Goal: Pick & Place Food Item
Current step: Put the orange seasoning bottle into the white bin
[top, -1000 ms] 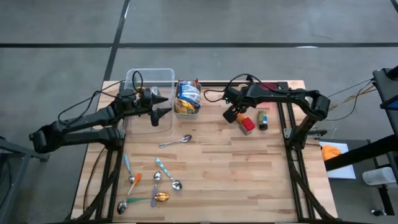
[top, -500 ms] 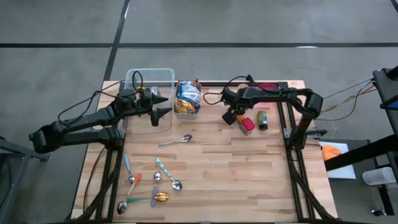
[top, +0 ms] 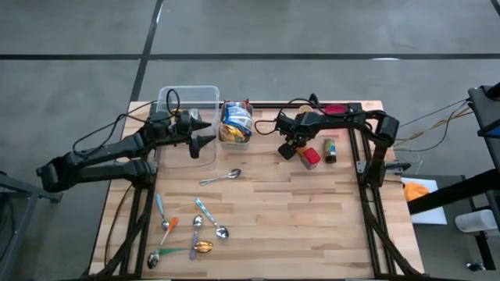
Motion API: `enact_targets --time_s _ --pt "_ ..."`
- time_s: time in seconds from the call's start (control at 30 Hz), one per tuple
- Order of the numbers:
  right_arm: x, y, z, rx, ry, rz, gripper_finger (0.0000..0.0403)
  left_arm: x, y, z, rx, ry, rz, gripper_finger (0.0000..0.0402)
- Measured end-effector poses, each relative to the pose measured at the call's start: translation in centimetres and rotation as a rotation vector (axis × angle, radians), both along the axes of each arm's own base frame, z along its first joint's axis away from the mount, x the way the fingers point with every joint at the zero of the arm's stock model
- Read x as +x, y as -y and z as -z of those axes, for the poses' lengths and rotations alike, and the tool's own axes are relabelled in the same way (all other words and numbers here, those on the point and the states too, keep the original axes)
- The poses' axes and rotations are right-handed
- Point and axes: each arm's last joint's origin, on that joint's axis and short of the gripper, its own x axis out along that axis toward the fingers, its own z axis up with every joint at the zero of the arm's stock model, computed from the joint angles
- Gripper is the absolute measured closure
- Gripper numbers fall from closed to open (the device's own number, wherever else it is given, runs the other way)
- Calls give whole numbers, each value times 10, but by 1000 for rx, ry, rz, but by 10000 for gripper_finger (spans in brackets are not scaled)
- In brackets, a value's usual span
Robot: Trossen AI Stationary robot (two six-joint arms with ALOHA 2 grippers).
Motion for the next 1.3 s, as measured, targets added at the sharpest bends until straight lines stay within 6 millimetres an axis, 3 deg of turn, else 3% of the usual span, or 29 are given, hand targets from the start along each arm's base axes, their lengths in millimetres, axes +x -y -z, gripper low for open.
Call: enact_targets --time_s 0.23,0.53,0.67,1.07,1.3 --pt "0 0 0 -1 2 3 107 0 0 0 0 0 0 96" --pt "0 1 0 -8 5 15 200 0 0 0 0 0 0 96" --pt "1 1 0 -12 8 15 223 0 0 0 0 0 0 96" --pt "3 2 -1 -21 31 23 229 0 0 0 0 0 0 97" --pt "5 2 -12 -45 87 15 230 0 0 0 -1 0 1 97"
